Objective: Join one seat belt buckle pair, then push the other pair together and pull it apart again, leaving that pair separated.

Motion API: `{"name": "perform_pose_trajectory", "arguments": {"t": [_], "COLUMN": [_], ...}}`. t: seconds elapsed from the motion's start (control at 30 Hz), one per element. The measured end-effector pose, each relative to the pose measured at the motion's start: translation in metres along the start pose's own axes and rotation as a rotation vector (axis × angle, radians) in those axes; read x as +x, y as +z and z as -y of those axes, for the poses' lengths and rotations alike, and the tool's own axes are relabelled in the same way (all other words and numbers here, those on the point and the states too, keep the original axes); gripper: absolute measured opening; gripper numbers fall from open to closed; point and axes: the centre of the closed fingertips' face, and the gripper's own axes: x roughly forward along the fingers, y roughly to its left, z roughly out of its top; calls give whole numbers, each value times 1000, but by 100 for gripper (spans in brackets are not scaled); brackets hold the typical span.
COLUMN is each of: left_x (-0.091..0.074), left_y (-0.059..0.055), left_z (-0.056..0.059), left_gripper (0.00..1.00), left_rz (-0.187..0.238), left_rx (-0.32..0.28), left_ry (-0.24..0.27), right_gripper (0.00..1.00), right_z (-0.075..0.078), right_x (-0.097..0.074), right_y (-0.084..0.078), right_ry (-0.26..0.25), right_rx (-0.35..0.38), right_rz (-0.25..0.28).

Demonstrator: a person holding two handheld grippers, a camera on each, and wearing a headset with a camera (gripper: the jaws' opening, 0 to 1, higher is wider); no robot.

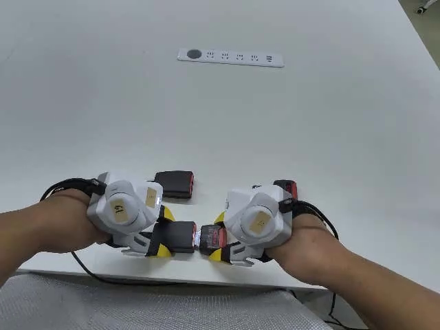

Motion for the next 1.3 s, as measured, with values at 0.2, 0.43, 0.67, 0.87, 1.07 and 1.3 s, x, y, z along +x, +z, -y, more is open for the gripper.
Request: {"name": "perform_pose_trajectory", "arguments": {"t": [0.2, 0.43, 0.67, 0.87, 1.07, 1.3], "left_x": [-1, -1, -2, -2, -2, -2], "left_y": [-1, -3, -3, -3, -3, -3], "left_z": [-2, -3, -2, -1, -1, -1], "left_gripper": [33, 33, 33, 33, 33, 32], "left_rz": [17, 15, 8, 7, 5, 3], "left_rx": [-9, -22, -27, -28, -28, -29], "left_ry": [6, 5, 8, 8, 8, 7], "right_gripper": [30, 30, 30, 30, 30, 30], "right_z": [0, 0, -1, -1, 0, -1], "right_x": [-5, -6, -7, -7, -6, -8], "right_y": [-1, 0, 0, 0, 0, 0], "right_ry": [0, -1, -8, -8, -11, -14], "right_rx": [-19, -17, -11, -9, -6, -7], "right_rz": [-1, -9, -18, -22, -24, -27]}}
